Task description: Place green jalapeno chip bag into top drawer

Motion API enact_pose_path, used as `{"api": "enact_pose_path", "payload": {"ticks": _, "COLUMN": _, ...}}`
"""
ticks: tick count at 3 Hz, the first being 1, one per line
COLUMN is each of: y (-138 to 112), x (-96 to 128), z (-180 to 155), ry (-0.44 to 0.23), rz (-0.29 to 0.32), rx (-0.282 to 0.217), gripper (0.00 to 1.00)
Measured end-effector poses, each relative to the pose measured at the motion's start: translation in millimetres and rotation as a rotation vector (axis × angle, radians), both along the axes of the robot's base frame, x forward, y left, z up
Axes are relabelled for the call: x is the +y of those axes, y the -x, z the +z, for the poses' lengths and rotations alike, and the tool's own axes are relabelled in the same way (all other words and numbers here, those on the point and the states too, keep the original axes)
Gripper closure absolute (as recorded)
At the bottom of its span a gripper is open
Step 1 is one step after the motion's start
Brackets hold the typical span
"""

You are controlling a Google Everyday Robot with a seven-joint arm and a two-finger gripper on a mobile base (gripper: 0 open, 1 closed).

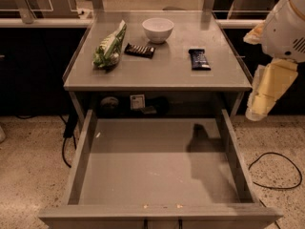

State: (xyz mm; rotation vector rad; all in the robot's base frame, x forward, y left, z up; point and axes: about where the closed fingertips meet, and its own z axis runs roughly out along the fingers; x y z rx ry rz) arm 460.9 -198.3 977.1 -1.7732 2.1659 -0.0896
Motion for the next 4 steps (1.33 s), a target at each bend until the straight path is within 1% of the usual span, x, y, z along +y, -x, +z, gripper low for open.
{"api": "enact_pose_path", "payload": {"ticks": 1, "y": -35.8, "x": 27.8, "z": -5.3, "ry": -0.042, "rz": 0.079, "rx": -0.005, "gripper": 0.0}}
{"api": "enact_pose_path", "payload": {"ticks": 2, "y": -63.0, "x": 47.0, "z": -15.4, "ry": -0.061, "rz": 0.134, "rx": -0.003, "gripper": 0.0}}
{"api": "enact_pose_path", "payload": {"ticks": 3, "y": -88.2, "x": 69.6, "z": -25.7, "ry": -0.074, "rz": 0.188, "rx": -0.01, "gripper": 0.0}}
{"api": "enact_pose_path", "payload": {"ticks": 4, "y": -88.2, "x": 69.6, "z": -25.7, "ry": -0.074, "rz": 0.188, "rx": -0.011, "gripper": 0.0}}
